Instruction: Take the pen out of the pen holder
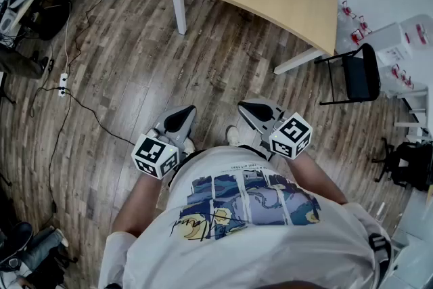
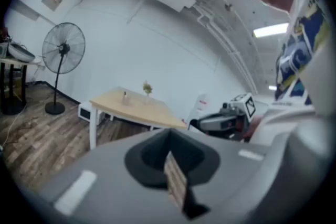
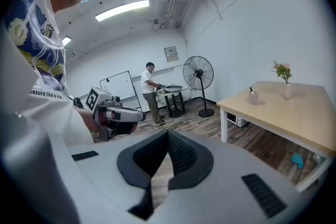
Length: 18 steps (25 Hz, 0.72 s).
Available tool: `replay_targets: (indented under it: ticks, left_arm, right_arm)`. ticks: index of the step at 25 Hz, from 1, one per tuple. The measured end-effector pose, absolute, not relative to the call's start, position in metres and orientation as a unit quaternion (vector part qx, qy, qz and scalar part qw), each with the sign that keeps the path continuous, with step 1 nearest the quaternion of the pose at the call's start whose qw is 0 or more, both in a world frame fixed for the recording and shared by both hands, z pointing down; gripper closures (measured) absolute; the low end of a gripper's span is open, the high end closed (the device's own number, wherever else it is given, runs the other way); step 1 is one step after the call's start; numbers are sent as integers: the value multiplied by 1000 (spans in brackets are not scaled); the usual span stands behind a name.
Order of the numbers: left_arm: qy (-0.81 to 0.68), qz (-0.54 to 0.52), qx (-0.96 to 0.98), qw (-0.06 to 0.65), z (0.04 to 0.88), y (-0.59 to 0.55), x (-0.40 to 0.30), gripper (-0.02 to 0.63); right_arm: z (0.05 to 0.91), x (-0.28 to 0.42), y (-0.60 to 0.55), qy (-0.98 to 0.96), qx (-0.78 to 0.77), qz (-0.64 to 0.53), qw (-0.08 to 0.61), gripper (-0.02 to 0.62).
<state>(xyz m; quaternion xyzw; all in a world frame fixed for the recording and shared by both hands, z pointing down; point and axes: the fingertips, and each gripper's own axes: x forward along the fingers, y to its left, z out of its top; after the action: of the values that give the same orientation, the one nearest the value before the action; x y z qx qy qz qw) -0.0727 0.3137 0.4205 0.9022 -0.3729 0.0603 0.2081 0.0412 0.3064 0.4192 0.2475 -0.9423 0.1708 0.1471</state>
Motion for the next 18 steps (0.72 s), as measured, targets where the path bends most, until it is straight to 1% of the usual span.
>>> replay_targets:
  ticks: [5, 9, 14, 18]
  left_arm:
    - [-384, 55, 897, 211, 408, 286, 16, 598]
    - [-404, 49, 890, 208, 399, 263, 67, 598]
    - [-420, 66, 881, 209, 400, 246, 110, 598]
    - [-433, 99, 874, 197, 408, 223, 108, 598]
  right_arm:
    - [417, 127, 283, -940, 254, 172, 149, 589]
    - [425, 180, 265, -942, 241, 177, 154, 589]
    - [437, 219, 233, -942, 228, 187, 158, 589]
    - [445, 224, 195, -940, 238, 186, 156, 588]
